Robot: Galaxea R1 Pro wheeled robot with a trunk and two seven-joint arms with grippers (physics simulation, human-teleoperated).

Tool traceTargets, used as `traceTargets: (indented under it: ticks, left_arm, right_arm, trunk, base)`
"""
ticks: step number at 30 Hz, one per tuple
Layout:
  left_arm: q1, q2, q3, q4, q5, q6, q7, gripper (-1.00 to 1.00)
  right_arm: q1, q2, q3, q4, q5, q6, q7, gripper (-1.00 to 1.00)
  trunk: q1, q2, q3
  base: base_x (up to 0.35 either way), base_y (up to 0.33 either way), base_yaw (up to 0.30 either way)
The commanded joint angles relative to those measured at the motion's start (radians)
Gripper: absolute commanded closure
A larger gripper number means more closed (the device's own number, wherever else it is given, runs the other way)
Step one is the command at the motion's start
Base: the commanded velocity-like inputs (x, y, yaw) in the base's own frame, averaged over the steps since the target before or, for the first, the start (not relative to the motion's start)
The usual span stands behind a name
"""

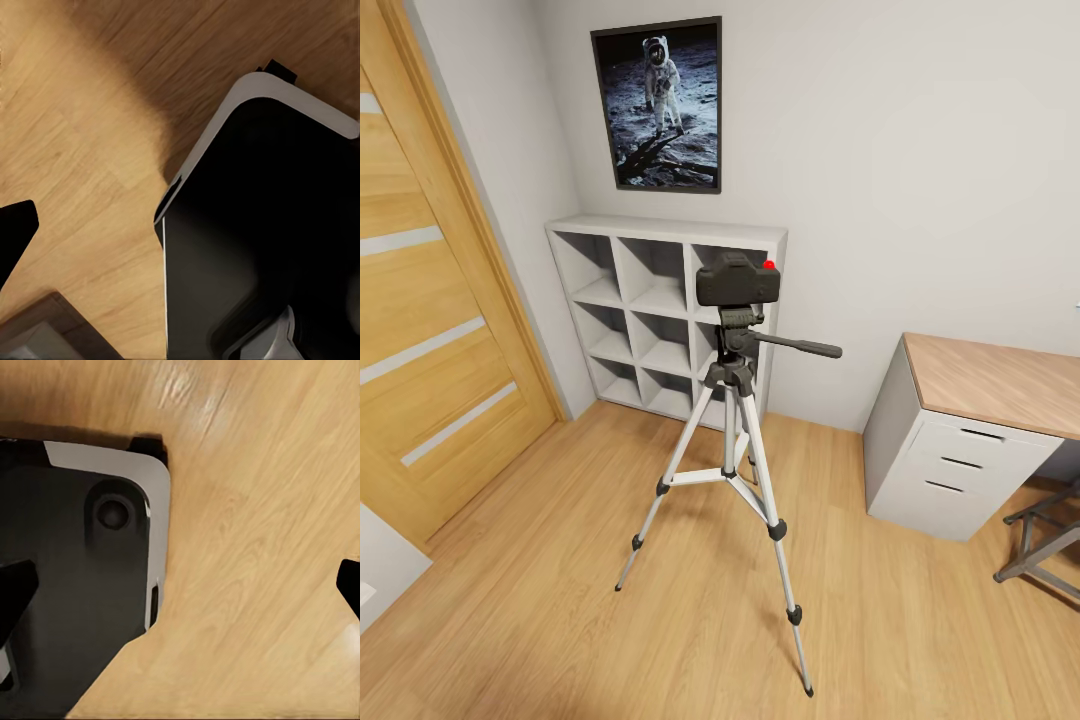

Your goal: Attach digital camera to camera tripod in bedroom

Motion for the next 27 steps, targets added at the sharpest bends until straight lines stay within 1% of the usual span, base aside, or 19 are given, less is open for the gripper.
traceTargets:
  ticks: [1,5,10,18,24,27]
  left_arm:
    - [-0.001,0.0,-0.008,0.0,0.006,-0.004,0.004,-1.0]
    - [-0.001,0.0,-0.008,0.001,0.006,-0.025,0.005,-1.0]
    - [-0.001,0.0,-0.008,0.001,0.006,-0.037,0.005,-1.0]
    - [-0.001,0.0,-0.008,0.001,0.006,-0.041,0.005,-1.0]
    - [-0.001,0.0,-0.008,0.001,0.006,-0.041,0.005,-1.0]
    - [-0.001,0.0,-0.008,0.001,0.006,-0.041,0.004,-1.0]
  right_arm:
    - [0.01,0.005,-0.009,0.001,0.009,0.002,0.003,-1.0]
    - [0.048,0.024,-0.009,0.001,0.011,0.0,0.001,-1.0]
    - [0.071,0.035,-0.009,0.001,0.012,-0.014,0.001,-1.0]
    - [0.079,0.039,-0.009,0.001,0.012,-0.03,0.001,-1.0]
    - [0.08,0.039,-0.009,0.001,0.012,-0.03,0.002,-1.0]
    - [0.079,0.044,-0.011,0.002,0.007,-0.02,-0.002,-1.0]
  trunk:
    - [0.001,-0.002,-0.002]
    - [0.001,-0.002,-0.002]
    - [0.001,-0.002,-0.002]
    - [0.001,-0.002,-0.002]
    - [0.001,-0.002,-0.002]
    - [0.001,-0.002,-0.002]
  base:
    - [0.0,0.0,0.0]
    - [0.0,0.0,0.0]
    - [0.0,0.0,0.0]
    - [0.0,0.0,0.0]
    - [0.0,0.0,0.0]
    - [0.0,0.0,0.0]
